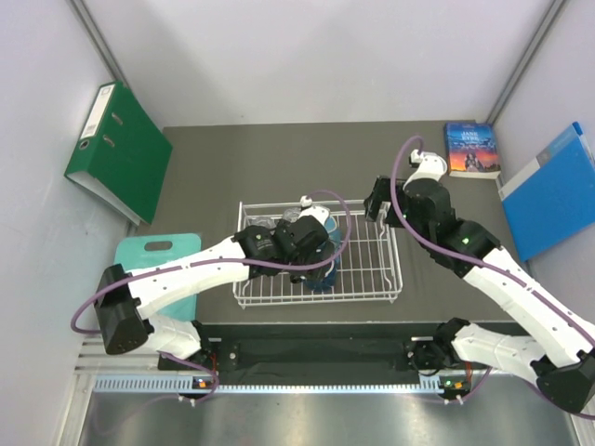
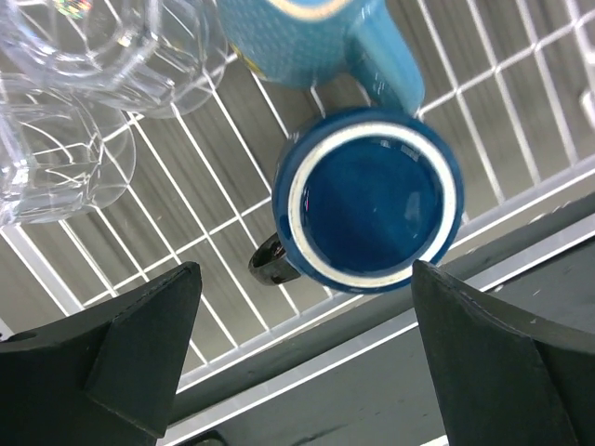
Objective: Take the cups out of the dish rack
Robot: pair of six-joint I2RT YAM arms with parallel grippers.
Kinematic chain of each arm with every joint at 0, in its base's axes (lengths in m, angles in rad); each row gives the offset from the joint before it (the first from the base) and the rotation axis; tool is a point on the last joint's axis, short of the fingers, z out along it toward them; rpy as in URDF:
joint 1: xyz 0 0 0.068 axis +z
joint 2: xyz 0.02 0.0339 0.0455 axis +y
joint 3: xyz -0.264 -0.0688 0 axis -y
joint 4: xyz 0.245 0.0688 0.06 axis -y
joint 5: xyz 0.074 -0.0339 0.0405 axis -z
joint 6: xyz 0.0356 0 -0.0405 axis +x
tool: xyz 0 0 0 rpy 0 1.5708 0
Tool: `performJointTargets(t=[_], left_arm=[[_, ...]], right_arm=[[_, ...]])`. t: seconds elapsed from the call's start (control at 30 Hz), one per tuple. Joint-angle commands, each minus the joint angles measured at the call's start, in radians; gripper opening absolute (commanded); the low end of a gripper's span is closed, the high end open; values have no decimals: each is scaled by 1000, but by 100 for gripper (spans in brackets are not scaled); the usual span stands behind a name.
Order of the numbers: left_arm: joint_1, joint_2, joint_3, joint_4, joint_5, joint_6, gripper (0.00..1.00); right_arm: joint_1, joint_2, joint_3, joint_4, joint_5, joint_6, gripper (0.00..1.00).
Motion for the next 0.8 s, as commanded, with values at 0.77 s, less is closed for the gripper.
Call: performJointTargets(t=[0.77], left_arm=[[-2, 23, -191, 229, 203, 249, 85]], right_arm=[[12, -120, -95, -14, 15, 36, 99]])
